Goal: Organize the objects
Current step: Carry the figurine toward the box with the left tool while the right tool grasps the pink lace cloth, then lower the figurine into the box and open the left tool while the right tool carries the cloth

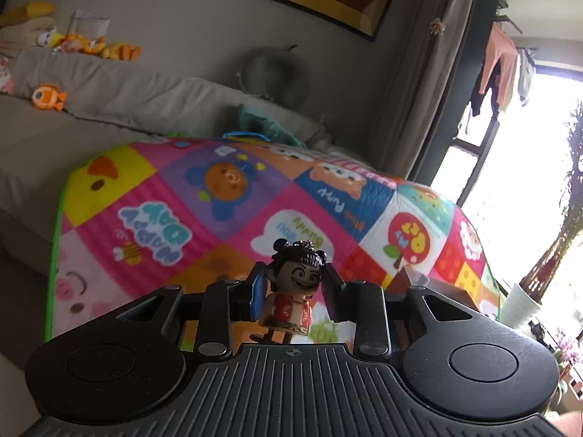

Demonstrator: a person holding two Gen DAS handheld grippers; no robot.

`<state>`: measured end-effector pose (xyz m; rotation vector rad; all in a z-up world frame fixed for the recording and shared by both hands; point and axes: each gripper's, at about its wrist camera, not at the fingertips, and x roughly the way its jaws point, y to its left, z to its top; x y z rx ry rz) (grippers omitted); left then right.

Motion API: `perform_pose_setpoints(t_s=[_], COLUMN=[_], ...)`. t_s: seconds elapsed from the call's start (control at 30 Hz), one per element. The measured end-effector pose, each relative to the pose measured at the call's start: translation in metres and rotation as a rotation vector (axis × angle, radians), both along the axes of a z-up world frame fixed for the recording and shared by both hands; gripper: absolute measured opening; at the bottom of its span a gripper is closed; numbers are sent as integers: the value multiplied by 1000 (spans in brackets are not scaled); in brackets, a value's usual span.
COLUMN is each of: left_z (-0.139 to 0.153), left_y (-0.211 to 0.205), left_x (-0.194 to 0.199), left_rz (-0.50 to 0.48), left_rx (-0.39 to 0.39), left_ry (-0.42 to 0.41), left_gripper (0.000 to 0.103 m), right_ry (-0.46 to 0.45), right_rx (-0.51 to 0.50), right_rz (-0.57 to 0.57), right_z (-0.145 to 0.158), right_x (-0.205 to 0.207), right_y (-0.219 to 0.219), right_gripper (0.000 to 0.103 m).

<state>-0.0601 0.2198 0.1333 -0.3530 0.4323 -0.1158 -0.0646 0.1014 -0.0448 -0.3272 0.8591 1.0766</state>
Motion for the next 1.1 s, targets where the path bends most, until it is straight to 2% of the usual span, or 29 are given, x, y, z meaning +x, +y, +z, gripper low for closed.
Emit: perform_pose_setpoints(t_s=[0.03, 0.17, 0.23, 0.4, 0.5, 0.67, 0.8, 0.9, 1.0, 1.1], left_z=[-3, -22, -33, -47, -40, -19, -2, -10, -26, -36], left_y=[1, -5, -16, -61, -102, -185, -248, -285, -294, -279], left_x=[-4, -7, -3, 14, 36, 97, 155, 199, 221, 213], left_rz=[-6, -59, -102, -246, -348, -481, -524, -514, -445, -439], left_rx=[-10, -63, -73, -75, -61, -54, -21, 21, 45, -20], left_ry=[3, 45, 82, 138, 111, 76, 31, 91, 116, 123], left_gripper=[36, 36, 36, 36, 36, 36, 36, 37, 35, 35], right_ry=[-9, -79, -107, -208, -232, -254, -267, -258, -246, -242], right_rx=[-13, 33, 56, 78, 119, 232, 276, 281, 287, 297], right_rz=[-16, -86, -163, -453, -662, -901, -967, -973, -993, -1014], right_z=[2, 28, 44, 64, 65, 57, 48, 39, 31, 28], right_x=[-1, -5, -5, -21, -33, -50, -54, -53, -49, -46], right_y=[-4, -63, -105, -224, -290, -364, -394, -400, -405, -411], right_gripper=[35, 31, 31, 31, 31, 31, 31, 31, 31, 31])
